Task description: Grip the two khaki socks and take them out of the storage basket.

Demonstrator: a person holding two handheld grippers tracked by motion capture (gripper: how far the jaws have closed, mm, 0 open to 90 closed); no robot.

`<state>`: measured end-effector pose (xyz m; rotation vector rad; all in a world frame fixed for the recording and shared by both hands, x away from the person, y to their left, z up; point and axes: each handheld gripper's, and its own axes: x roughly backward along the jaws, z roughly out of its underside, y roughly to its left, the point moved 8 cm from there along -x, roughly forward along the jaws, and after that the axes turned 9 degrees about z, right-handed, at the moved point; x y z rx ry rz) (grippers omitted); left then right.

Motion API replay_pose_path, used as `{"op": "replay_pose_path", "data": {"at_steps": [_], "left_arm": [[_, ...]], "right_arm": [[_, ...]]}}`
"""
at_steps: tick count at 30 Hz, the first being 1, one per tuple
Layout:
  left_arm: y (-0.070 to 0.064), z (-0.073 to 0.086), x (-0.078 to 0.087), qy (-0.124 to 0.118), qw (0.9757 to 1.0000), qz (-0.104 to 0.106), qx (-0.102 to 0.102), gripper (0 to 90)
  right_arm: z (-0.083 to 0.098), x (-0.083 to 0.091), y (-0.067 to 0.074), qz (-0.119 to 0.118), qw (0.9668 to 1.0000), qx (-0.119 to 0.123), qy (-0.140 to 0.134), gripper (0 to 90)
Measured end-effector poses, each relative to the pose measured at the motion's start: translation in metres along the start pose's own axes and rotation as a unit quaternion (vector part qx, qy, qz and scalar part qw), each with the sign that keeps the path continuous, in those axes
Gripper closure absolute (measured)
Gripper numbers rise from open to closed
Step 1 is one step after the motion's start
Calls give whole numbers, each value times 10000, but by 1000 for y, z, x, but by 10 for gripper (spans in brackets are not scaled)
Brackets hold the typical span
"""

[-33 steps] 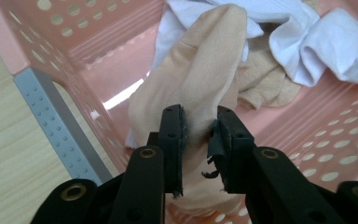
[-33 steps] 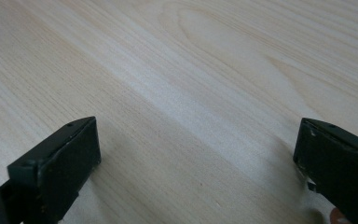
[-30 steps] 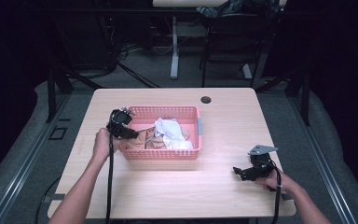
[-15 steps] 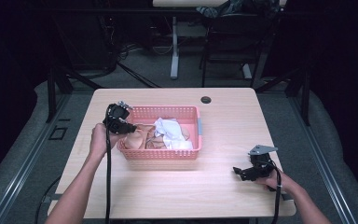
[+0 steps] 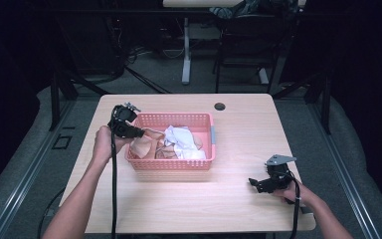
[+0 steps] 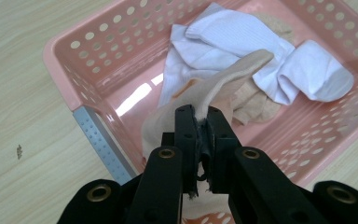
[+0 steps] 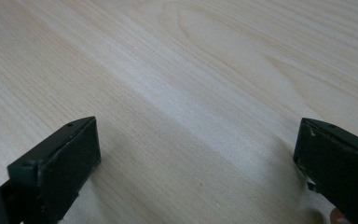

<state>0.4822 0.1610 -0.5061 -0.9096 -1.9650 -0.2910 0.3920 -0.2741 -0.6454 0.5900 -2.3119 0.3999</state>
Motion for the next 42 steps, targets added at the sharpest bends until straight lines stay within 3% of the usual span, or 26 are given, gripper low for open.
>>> {"op": "replay_pose_path", "data": {"at_steps": [7,22,33,42], "left_arm": [[1,-9,11,46,10000,-33,-58,851],[3,-21,41,-126,9999,-93,-63,850],[14,-13,68,-216,9994,-256,58,850],[32,2,92,-392,9980,-426,269,850]], "right_arm": [[0,0,0,3,10000,-3,7,0],[0,0,0,0,10000,-1,-1,0],[0,0,0,1,10000,-2,0,0],[0,0,0,7,10000,-9,4,0]]}}
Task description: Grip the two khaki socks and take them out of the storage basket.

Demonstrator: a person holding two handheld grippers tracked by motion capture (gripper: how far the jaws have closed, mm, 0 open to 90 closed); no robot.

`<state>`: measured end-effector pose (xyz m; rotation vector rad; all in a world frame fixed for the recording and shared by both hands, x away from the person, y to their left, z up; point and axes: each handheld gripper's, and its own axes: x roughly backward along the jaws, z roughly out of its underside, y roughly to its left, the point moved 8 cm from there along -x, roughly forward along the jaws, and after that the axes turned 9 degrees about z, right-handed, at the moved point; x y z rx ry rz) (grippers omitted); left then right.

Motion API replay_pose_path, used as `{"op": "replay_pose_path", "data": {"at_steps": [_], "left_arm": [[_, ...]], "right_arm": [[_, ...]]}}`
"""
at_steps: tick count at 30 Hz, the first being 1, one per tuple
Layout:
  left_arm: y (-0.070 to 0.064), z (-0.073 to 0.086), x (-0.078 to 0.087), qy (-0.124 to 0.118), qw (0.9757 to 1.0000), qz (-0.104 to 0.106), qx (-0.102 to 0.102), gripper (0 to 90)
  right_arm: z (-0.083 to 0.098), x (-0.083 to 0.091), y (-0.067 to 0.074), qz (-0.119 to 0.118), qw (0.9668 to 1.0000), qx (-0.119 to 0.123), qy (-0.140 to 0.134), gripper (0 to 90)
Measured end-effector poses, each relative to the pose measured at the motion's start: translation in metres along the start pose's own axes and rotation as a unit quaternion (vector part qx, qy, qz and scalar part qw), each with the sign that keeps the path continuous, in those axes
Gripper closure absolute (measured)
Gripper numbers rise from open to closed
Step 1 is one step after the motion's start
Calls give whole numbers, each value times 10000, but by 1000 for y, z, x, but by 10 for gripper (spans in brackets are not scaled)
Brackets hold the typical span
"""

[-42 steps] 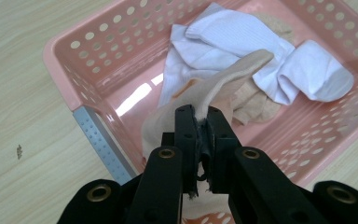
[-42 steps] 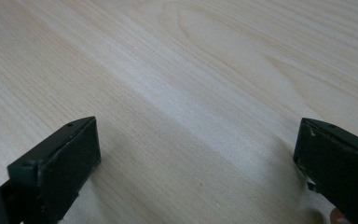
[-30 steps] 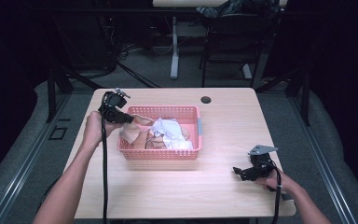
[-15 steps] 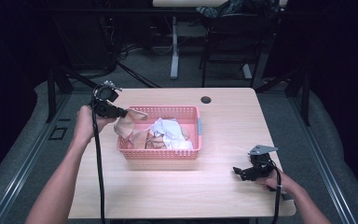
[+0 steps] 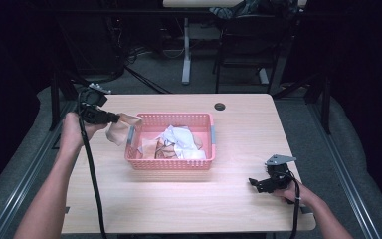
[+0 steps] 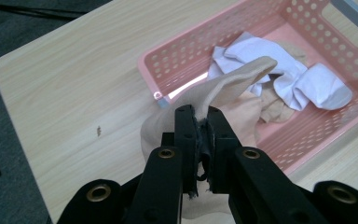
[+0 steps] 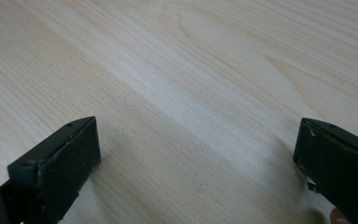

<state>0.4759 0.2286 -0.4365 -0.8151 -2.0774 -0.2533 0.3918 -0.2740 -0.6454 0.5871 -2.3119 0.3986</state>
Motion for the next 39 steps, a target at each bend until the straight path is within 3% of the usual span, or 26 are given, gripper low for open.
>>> {"op": "replay_pose_path", "data": {"at_steps": [7,11,19,24,27,32,35,39], "left_arm": [[16,16,14,-3,9996,-183,205,850],[29,30,17,-33,9987,-247,452,851],[54,58,10,-44,9954,-327,896,853],[67,73,2,28,9929,-350,1135,854],[73,80,-3,111,9921,-403,1180,856],[80,89,-21,218,9895,-364,1382,857],[82,96,-32,426,9886,-453,1369,858],[87,107,-47,584,9859,-462,1500,857]], "right_arm": [[0,0,0,-9,10000,7,-3,0],[0,0,0,-6,10000,2,4,0],[0,0,0,-5,10000,4,-2,0],[0,0,0,-4,10000,1,-3,0],[0,0,0,-5,10000,2,-3,0],[0,0,0,-4,10000,-2,7,0],[0,0,0,-4,10000,-2,6,0],[0,0,0,-3,10000,3,-1,0]]}}
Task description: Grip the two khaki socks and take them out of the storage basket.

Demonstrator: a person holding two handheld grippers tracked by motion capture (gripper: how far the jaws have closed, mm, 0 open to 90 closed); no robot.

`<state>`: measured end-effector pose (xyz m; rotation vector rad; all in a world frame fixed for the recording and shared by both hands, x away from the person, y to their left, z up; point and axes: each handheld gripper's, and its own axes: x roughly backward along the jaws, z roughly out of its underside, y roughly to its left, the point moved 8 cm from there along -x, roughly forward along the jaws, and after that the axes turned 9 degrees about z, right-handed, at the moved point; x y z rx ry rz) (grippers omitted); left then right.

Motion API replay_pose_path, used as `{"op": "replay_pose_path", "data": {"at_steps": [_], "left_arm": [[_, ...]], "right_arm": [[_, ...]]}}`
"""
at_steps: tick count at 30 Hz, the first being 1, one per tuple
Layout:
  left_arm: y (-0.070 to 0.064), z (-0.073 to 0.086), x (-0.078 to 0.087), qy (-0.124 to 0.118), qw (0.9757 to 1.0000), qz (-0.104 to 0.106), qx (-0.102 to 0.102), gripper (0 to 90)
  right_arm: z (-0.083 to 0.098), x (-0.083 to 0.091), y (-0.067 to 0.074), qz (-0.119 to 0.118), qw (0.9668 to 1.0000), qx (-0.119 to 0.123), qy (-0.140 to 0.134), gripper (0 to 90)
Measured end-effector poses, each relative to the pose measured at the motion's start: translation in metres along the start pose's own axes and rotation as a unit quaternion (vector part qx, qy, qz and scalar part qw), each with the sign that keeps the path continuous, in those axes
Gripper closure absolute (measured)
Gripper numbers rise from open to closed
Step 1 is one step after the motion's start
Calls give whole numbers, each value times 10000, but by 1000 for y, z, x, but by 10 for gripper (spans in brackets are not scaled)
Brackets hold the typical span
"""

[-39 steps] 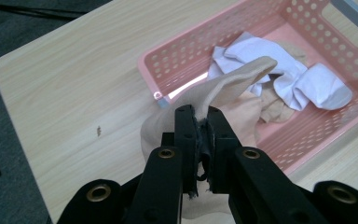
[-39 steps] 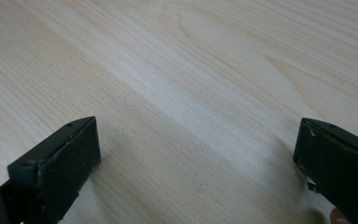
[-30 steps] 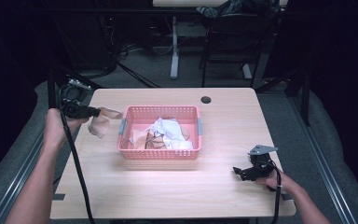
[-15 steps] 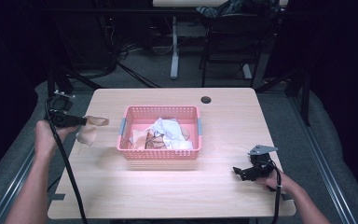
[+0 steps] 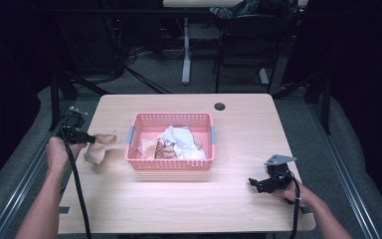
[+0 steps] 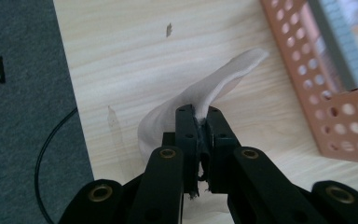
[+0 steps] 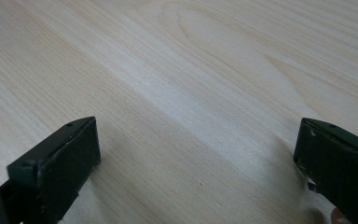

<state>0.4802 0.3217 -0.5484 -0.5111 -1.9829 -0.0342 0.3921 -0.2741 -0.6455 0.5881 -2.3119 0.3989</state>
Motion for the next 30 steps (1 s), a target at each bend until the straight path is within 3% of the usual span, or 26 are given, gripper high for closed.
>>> {"op": "replay_pose_path", "data": {"at_steps": [5,8,18,22,25,30], "left_arm": [[8,10,-24,137,9996,61,249,857],[10,16,-37,289,9992,76,267,857],[16,23,-58,330,9983,222,417,793],[13,22,-57,217,9981,331,471,668],[12,22,-49,123,9989,209,403,485],[6,20,-33,-137,9990,219,352,255]], "right_arm": [[0,0,0,0,10000,-2,0,0],[0,0,0,0,10000,1,-1,0],[0,0,0,6,10000,-4,3,0],[0,0,0,12,10000,-25,-18,0],[0,0,0,11,10000,-25,-17,0],[0,0,0,13,10000,-25,-18,0]]}}
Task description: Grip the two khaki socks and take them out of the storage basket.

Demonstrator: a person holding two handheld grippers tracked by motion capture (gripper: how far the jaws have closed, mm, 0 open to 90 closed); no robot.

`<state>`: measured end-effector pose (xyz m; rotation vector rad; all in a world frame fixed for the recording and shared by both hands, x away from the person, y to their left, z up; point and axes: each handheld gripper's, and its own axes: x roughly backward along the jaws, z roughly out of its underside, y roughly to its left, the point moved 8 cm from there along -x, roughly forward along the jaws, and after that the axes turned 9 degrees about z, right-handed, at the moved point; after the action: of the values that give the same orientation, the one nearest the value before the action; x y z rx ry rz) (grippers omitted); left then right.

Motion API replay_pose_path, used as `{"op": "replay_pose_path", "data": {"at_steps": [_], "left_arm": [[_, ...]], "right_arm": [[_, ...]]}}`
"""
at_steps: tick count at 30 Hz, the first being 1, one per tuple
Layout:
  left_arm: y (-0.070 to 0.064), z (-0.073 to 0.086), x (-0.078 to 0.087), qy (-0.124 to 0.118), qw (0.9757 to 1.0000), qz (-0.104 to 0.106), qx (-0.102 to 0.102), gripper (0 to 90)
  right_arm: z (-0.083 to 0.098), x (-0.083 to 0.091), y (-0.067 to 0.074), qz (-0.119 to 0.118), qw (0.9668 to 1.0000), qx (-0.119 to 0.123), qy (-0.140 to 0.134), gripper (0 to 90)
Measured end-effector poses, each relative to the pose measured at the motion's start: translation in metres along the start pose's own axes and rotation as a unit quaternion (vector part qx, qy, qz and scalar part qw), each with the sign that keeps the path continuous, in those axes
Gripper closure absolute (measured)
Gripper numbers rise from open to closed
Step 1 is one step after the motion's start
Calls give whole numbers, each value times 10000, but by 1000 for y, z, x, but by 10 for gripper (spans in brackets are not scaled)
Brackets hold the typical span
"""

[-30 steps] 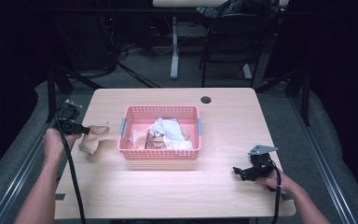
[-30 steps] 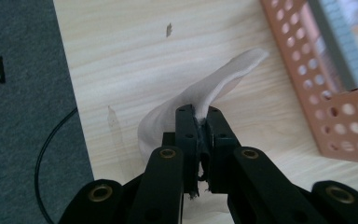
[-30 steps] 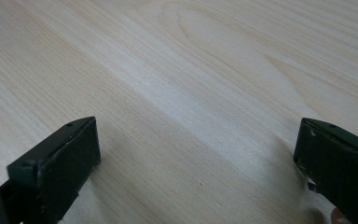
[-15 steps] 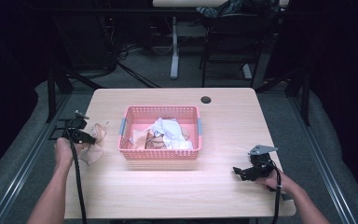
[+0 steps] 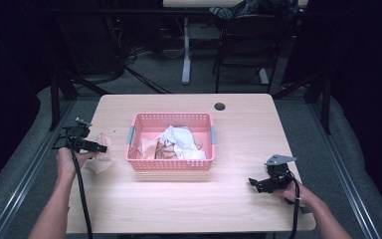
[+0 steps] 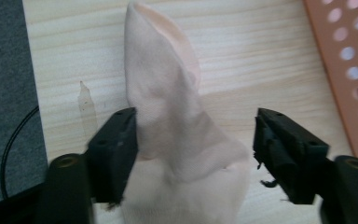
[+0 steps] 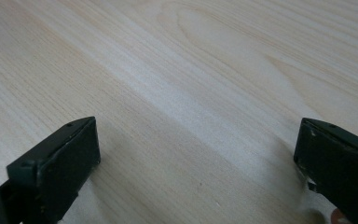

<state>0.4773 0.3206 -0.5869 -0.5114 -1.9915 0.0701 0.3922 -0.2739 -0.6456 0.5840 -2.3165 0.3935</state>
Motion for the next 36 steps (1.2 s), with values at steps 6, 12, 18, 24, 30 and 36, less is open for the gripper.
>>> {"op": "replay_pose_path", "data": {"at_steps": [6,12,18,24,30,36], "left_arm": [[-14,-8,24,-277,9993,40,-263,154],[-34,-22,39,-480,9975,167,-501,112],[-66,-38,44,-570,9937,420,-872,69],[-99,-49,39,-633,9860,880,-1264,36],[-124,-58,24,-563,9827,1037,-1427,33],[-150,-63,5,-457,9781,1207,-1632,53]], "right_arm": [[0,0,0,-7,10000,15,19,0],[0,0,0,0,10000,20,-2,0],[0,0,0,-10,10000,18,18,0],[0,0,0,-9,10000,18,18,0],[0,0,0,-11,10000,17,18,0],[0,0,0,-7,10000,19,19,0]]}}
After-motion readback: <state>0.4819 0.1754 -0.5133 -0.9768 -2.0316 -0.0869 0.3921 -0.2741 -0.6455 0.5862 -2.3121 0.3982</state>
